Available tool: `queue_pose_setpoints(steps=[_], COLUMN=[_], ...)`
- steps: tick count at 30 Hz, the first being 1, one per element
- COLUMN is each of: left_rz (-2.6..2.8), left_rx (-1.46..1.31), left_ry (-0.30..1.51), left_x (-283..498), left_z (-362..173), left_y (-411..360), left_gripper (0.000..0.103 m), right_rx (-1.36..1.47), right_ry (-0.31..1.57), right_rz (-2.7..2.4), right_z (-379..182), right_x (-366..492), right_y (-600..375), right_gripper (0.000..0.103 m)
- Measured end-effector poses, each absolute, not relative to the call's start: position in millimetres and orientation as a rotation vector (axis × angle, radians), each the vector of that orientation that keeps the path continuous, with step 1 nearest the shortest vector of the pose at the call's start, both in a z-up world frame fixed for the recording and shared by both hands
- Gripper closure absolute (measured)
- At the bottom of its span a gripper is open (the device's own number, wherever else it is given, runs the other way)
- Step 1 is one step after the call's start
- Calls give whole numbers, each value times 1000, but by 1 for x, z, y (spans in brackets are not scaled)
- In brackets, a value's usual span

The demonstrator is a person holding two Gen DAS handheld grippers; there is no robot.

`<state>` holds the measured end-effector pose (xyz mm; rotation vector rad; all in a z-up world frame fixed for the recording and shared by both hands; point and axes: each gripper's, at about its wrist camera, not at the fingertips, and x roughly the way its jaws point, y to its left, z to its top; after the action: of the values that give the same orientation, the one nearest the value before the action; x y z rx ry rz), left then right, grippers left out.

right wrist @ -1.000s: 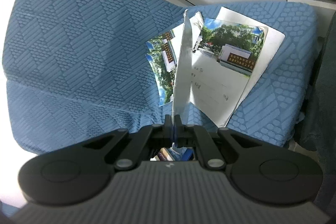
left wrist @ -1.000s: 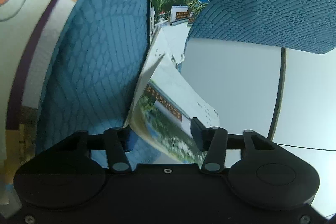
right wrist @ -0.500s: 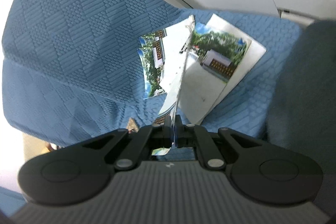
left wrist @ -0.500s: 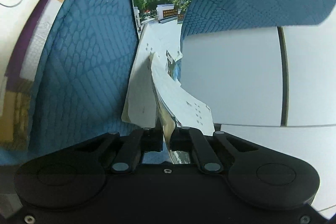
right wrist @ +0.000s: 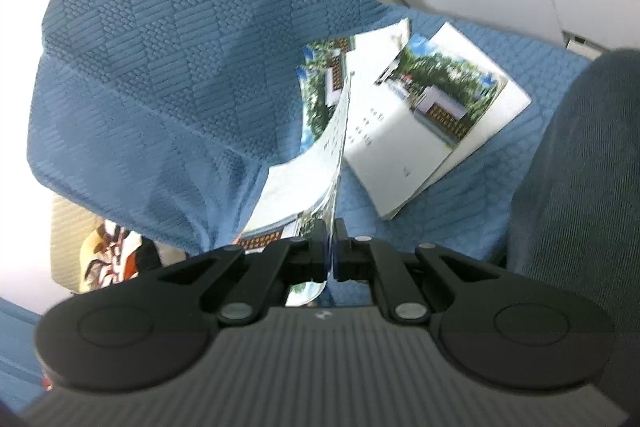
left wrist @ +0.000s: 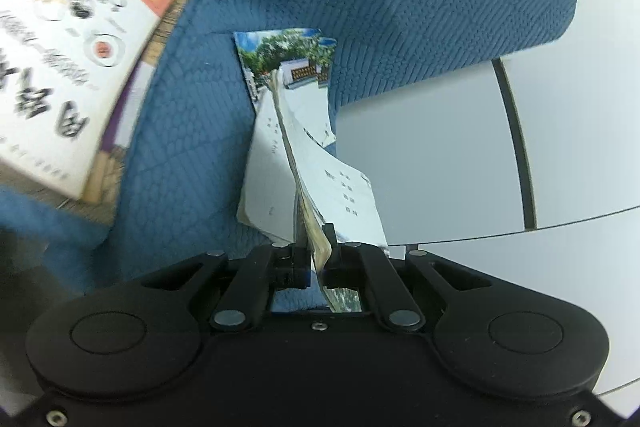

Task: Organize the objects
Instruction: 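Lift the brochures and carry them over the book stack with both grippers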

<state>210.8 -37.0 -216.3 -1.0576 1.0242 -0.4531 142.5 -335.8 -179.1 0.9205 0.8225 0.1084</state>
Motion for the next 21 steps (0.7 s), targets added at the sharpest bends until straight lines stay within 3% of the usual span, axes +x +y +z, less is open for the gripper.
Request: queue_pose_setpoints(steps=[15, 21], left_rz=[-369, -309], left_rx=[-993, -1005], left_ry=[836, 811], left_x=[222, 224], left_z=[-132, -127], left_y=[45, 86], left_gripper=[98, 95], right_rx=[840, 818], right_ry=[789, 786], right_rz=[394, 478], right_z=[-121, -108], right_x=[208, 226], right_y=[-275, -232], right_gripper=[98, 98])
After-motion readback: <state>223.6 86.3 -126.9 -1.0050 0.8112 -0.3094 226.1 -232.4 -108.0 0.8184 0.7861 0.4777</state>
